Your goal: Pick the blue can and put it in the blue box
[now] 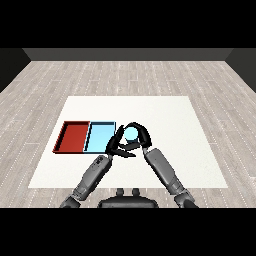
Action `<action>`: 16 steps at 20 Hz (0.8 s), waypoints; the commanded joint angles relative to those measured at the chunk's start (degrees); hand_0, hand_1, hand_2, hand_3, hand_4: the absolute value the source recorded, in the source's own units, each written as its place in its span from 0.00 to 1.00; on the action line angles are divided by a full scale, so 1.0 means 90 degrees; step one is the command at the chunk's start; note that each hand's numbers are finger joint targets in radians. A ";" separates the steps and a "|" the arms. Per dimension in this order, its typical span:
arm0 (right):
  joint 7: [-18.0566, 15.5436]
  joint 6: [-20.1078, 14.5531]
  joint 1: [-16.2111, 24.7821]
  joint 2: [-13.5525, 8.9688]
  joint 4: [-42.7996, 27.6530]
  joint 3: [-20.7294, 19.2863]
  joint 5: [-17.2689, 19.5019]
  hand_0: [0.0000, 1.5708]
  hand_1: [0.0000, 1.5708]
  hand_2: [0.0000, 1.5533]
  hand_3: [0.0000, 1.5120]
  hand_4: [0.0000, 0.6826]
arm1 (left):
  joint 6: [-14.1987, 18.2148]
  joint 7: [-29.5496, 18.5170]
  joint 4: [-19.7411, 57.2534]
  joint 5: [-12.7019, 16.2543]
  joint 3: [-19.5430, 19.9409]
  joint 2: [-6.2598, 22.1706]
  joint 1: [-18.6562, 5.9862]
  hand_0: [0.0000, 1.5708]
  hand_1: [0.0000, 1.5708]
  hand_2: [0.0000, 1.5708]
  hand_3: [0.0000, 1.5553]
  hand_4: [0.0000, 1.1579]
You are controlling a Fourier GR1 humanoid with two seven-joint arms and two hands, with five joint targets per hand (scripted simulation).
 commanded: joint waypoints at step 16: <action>0.0015 -0.0338 -0.0348 0.0010 0.0178 0.0676 -0.0563 0.95 0.95 0.95 0.93 0.79 | 0.0632 -0.0149 0.0566 0.0122 -0.0430 -0.0004 -0.0510 0.00 0.00 0.00 0.00 0.09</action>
